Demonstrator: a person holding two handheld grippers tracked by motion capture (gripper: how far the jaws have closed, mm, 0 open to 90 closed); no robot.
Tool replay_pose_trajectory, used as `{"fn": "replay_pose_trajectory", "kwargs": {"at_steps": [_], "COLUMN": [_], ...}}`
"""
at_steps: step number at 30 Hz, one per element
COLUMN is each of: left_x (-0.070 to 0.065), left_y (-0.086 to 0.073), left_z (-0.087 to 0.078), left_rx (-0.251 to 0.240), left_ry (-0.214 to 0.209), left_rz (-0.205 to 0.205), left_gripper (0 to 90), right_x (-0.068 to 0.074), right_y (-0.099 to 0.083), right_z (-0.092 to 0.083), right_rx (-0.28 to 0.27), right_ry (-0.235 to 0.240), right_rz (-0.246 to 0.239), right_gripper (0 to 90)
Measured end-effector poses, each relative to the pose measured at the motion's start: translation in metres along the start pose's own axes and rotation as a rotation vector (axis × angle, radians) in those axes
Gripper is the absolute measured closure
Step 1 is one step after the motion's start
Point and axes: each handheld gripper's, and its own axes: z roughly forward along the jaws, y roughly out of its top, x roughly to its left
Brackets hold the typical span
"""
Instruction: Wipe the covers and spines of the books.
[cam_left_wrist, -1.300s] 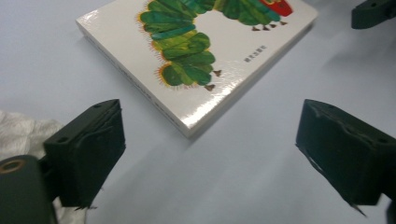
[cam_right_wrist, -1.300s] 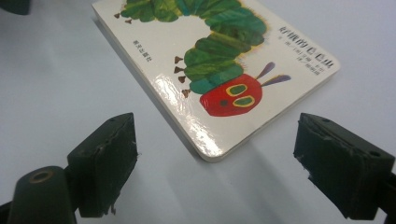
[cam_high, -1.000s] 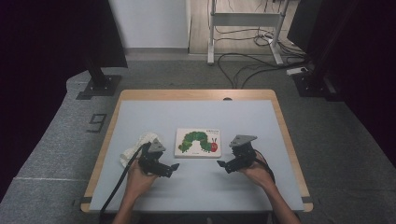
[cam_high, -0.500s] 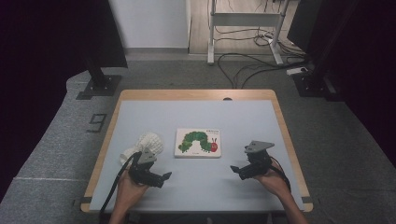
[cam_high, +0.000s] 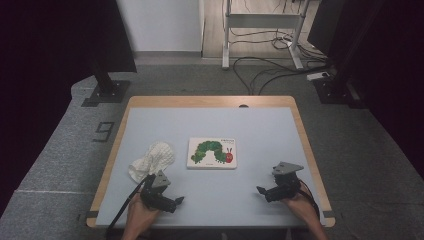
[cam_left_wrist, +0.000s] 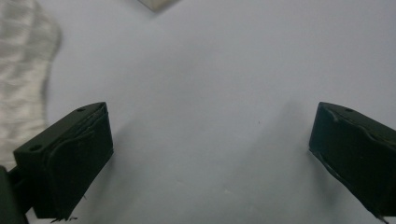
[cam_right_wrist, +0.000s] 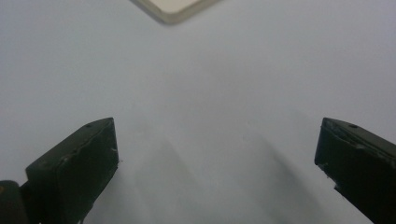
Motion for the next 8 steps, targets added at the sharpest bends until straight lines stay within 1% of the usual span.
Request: {"fn": "replay_pose_trajectory", "kwargs": {"at_steps": [3,4,5,6,8], "left_x": [0.0001,0.0000,0.0000,-0.0001,0.0000], "left_y": [-0.0005,-0.0008,-0.0010,-0.0010,-0.0013], "left_z": [0.0011,0.0011,0.0011,0.0011,0.0010], "left_rx": [0.001,-0.001,-0.001,-0.001,-0.002], "left_ry": [-0.004,-0.003,-0.003,-0.003,-0.002], "left_rz": [-0.005,-0.005,-0.004,-0.004,-0.004], "left_gripper": [0.0,0.0,0.0,0.0,0.0], "right_x": [-0.0009,-0.0019,-0.0022,-0.0028,-0.0027], "right_y": [-0.0081,-0.0090,-0.0092,-0.0091,-0.0093], "right_z": [0.0061,0.0066,0.0058,0.0067,0.0067], "right_rx": [0.031,0.035,0.031,0.039,0.037], "right_ry": [0.008,0.014,0.005,0.011,0.008], "right_rz": [0.021,0.034,0.043,0.046,0.046], "right_gripper": [0.0,0.0,0.0,0.0,0.0]}}
